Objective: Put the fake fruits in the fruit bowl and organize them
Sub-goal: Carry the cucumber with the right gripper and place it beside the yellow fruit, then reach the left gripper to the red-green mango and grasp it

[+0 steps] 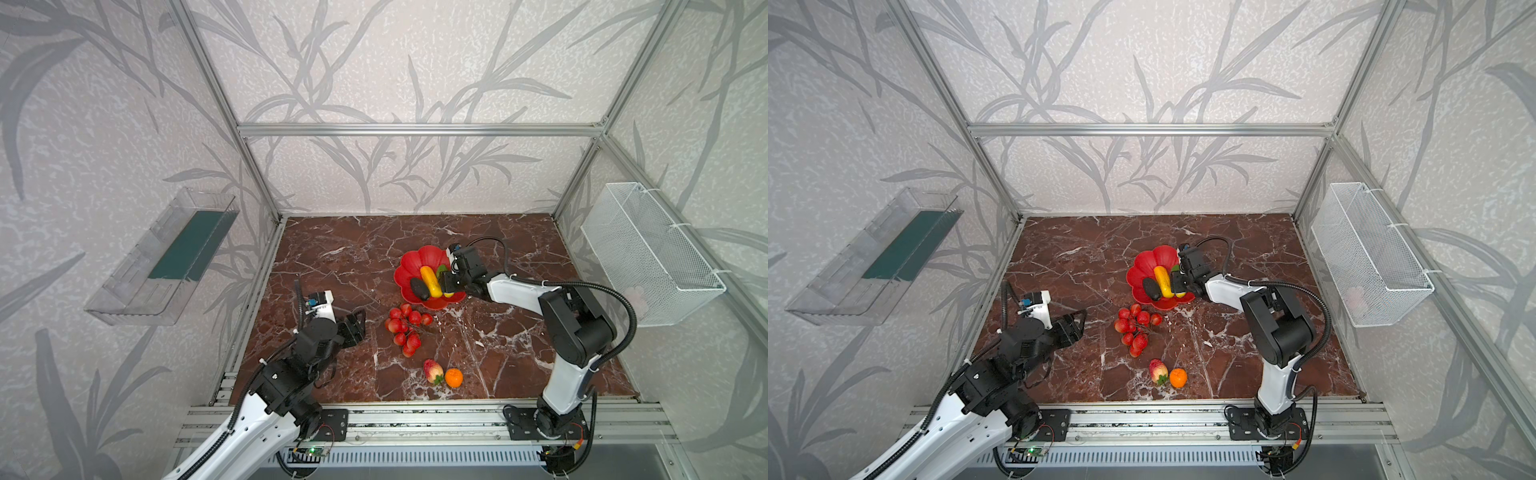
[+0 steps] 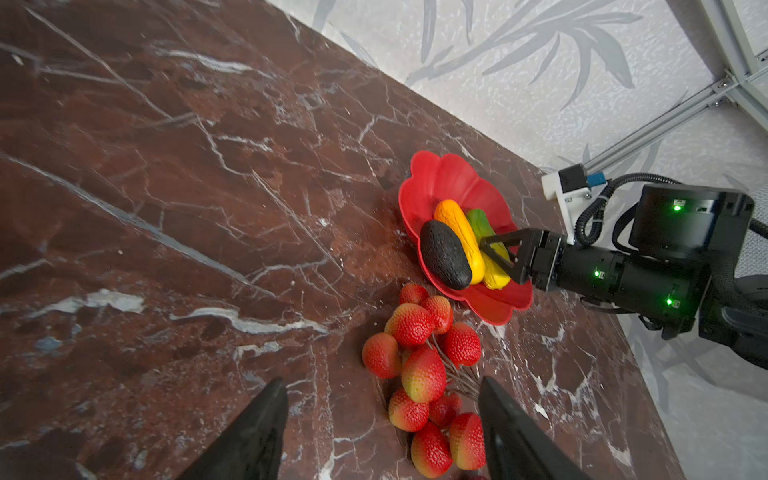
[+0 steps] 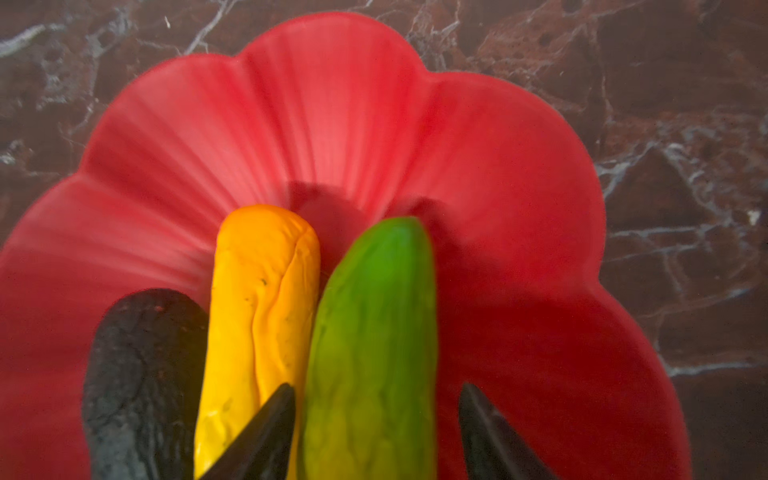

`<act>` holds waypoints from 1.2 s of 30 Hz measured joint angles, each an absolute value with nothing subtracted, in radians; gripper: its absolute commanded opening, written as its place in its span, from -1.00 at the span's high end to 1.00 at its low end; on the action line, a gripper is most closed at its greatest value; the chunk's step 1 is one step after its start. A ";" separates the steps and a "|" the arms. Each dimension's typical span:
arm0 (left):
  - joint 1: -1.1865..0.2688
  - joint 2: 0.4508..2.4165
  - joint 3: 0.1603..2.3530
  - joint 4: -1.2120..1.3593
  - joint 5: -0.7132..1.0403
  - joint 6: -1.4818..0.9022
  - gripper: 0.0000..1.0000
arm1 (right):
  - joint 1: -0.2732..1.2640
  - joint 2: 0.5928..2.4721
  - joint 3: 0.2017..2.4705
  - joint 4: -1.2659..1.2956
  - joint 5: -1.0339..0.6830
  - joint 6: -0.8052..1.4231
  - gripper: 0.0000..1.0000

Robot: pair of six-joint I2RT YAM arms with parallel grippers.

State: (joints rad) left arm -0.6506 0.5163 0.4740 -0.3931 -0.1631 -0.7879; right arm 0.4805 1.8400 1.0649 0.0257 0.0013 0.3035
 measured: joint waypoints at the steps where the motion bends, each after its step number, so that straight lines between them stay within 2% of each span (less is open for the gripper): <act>1: -0.651 0.542 0.474 -0.379 -0.134 -0.789 -0.34 | 0.480 1.834 1.065 0.025 0.000 0.305 -0.52; 4: -0.658 0.641 0.480 -0.343 -0.064 -0.785 -0.29 | 0.480 1.783 1.058 0.019 -0.001 0.307 -0.65; 8: -0.730 0.806 0.535 -0.326 -0.014 -0.754 -0.28 | 0.479 1.609 1.007 0.017 0.003 0.307 -0.80; 14: -0.962 1.010 0.662 -0.285 -0.022 -0.704 -0.27 | 0.474 1.336 0.875 0.020 0.020 0.313 -0.96; 18: -1.102 1.143 0.703 -0.247 -0.046 -0.703 -0.26 | 0.464 1.233 0.789 -0.012 0.031 0.313 -1.00; 26: -1.303 1.444 0.808 -0.258 -0.106 -0.730 -0.28 | 0.446 1.155 0.726 -0.059 0.033 0.326 -0.99; 30: -1.343 1.565 0.908 -0.275 -0.133 -0.735 -0.33 | 0.445 1.155 0.726 -0.059 0.025 0.330 -0.99; 36: -1.347 1.633 0.963 -0.281 -0.165 -0.763 -0.36 | 0.444 1.153 0.726 -0.060 0.022 0.329 -0.99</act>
State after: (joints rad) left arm -1.3468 1.6325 0.9627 -0.2810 -0.1646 -0.7631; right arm 0.4438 1.1526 0.7258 -0.0601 0.0219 0.3290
